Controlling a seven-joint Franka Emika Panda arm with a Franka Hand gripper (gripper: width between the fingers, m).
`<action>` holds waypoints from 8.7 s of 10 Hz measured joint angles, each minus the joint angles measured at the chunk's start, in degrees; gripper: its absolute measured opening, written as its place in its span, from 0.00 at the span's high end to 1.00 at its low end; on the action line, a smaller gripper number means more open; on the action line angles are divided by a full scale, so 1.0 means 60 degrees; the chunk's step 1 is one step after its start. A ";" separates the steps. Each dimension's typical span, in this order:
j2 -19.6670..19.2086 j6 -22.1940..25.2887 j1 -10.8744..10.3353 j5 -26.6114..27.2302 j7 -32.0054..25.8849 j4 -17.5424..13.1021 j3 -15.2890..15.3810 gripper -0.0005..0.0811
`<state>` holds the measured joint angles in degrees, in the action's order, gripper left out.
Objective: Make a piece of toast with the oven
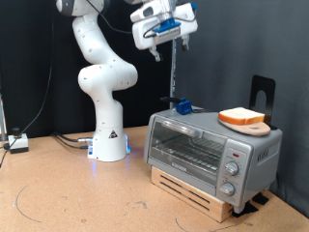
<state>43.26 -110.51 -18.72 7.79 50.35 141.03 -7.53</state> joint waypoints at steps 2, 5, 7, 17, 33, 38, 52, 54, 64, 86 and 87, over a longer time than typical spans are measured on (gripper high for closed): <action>0.0055 -0.0036 -0.0057 0.0207 -0.0361 0.0025 -0.0095 0.00; 0.0038 -0.0058 -0.0101 0.0242 -0.1349 0.0316 -0.0463 0.00; -0.0109 -0.0277 0.0027 -0.0001 -0.1520 0.0559 -0.0592 0.00; -0.0142 -0.1141 -0.0215 0.0117 -0.3755 0.1680 -0.1334 0.00; -0.1972 -0.4374 -0.0205 -0.0161 -0.4436 0.3430 -0.1393 0.00; -0.2277 -0.4631 0.0195 -0.0423 -0.4482 0.3307 -0.1512 0.00; -0.5711 -0.6387 0.0624 0.0872 -0.5305 0.1576 -0.1669 0.00; -0.5790 -0.6391 0.0649 0.0821 -0.5295 0.1530 -0.1669 0.00; -0.6474 -0.6618 0.1011 0.0046 -0.4737 0.1137 -0.1733 0.00; -0.9685 -0.7529 0.2629 0.1931 -0.7108 -0.0684 -0.1245 0.00; -0.9318 -0.6696 0.2901 0.2836 -0.7961 -0.0743 -0.0984 0.00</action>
<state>-12.64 -150.69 -1.31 24.80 2.59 136.57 -13.44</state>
